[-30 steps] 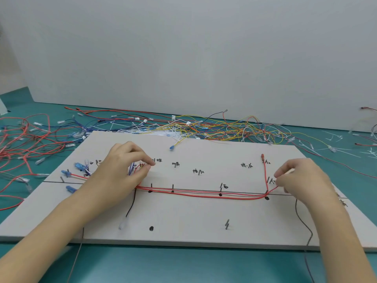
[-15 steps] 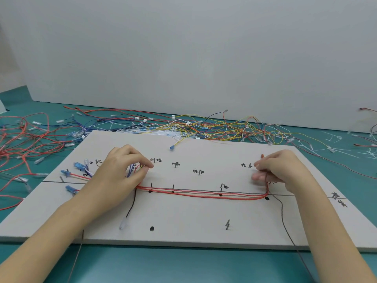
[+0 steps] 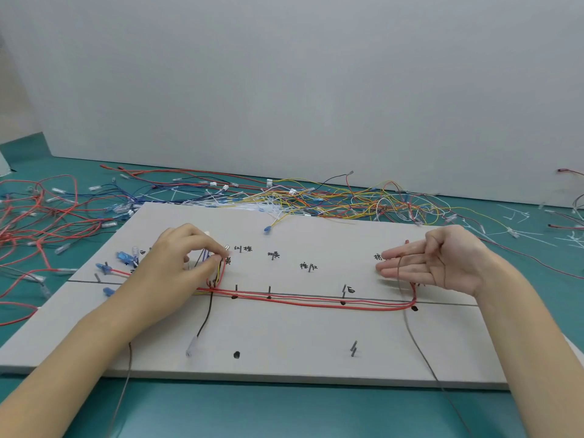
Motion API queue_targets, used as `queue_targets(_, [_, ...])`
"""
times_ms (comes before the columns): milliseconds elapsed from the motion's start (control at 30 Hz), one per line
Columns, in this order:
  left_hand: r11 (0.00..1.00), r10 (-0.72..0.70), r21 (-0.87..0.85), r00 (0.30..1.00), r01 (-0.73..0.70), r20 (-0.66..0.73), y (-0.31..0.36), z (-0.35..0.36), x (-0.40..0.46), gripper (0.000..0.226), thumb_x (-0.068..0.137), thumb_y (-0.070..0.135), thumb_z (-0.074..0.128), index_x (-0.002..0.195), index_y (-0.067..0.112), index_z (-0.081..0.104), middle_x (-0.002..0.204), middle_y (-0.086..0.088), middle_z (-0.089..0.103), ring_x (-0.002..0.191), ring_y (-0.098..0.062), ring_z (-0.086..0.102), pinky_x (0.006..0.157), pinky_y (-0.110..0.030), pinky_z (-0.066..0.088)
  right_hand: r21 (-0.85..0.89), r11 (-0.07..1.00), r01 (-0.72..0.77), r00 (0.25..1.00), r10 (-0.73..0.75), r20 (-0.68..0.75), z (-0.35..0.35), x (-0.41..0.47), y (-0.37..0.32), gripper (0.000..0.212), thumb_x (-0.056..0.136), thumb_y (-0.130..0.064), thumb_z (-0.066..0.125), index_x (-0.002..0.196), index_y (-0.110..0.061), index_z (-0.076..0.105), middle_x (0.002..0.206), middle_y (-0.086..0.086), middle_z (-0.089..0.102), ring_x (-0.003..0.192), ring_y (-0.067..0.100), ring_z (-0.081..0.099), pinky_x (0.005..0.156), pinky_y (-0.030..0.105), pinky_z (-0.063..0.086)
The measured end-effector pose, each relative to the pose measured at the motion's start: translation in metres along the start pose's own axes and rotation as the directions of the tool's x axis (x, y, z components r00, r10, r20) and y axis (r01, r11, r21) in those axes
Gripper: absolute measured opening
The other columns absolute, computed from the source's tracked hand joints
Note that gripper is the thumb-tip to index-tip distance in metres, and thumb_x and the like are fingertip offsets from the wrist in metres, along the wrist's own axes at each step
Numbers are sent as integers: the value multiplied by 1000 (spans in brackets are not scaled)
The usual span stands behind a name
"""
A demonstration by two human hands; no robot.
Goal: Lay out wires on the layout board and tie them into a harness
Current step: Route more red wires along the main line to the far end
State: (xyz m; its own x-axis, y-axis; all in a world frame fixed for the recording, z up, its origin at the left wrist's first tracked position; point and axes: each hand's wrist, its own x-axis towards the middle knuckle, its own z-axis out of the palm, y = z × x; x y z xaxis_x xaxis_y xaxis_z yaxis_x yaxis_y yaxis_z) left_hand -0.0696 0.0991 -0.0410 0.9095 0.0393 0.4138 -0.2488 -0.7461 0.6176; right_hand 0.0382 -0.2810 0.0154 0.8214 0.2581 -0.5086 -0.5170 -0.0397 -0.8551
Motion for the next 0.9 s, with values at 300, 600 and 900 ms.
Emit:
queue_targets(300, [1000, -16, -10, 1000, 16, 10, -3, 1, 0, 30, 89, 15, 64, 86, 44, 71, 95, 15, 58, 103, -12, 49, 77, -31, 43, -273, 948, 166, 972, -204, -117, 0, 8, 17, 20, 92, -6, 58, 104, 8, 66, 92, 22, 73, 72, 23, 74, 54, 22, 57])
queue_targets(600, [1000, -22, 0, 1000, 22, 22, -4, 1, -1, 29, 89, 13, 64, 85, 41, 71, 95, 16, 59, 103, -11, 49, 80, -34, 42, -527, 824, 210, 866, -407, -291, 18, 23, 17, 15, 92, -2, 56, 90, 4, 69, 55, 9, 58, 31, 5, 40, 30, 14, 27])
queue_targets(900, [999, -24, 28, 999, 23, 45, -4, 4, -2, 25, 89, 14, 65, 86, 38, 71, 95, 15, 58, 102, -10, 48, 79, -29, 36, -569, 804, 173, 813, -443, -378, 16, 39, 21, 13, 86, 1, 59, 80, 8, 69, 44, 3, 56, 45, 18, 40, 38, 17, 33])
